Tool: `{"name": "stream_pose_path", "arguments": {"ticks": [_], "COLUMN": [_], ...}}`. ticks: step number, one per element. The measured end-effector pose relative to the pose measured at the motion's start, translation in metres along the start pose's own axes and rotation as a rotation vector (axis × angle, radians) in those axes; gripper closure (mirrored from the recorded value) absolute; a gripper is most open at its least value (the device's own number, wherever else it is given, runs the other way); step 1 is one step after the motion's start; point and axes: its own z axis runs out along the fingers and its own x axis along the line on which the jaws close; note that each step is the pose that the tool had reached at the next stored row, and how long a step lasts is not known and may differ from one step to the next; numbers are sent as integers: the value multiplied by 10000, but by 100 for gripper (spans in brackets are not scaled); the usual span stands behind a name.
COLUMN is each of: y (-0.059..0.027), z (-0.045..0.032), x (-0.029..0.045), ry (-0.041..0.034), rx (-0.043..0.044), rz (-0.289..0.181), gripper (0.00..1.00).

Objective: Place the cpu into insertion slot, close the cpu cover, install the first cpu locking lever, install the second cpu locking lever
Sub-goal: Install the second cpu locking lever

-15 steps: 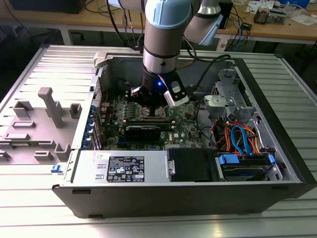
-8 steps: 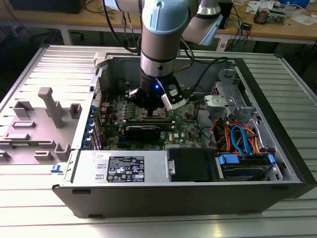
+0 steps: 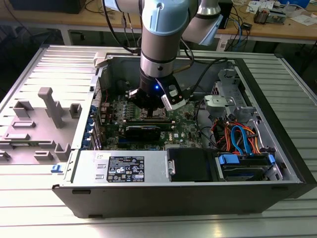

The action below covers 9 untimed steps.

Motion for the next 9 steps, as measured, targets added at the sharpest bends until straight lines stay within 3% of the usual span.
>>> {"name": "stream_pose_path", "arguments": {"ticks": [9], "y": [-2], "z": [16], "x": [-1], "ry": [18], "rx": [-3], "rz": [-150], "gripper": [89]}}
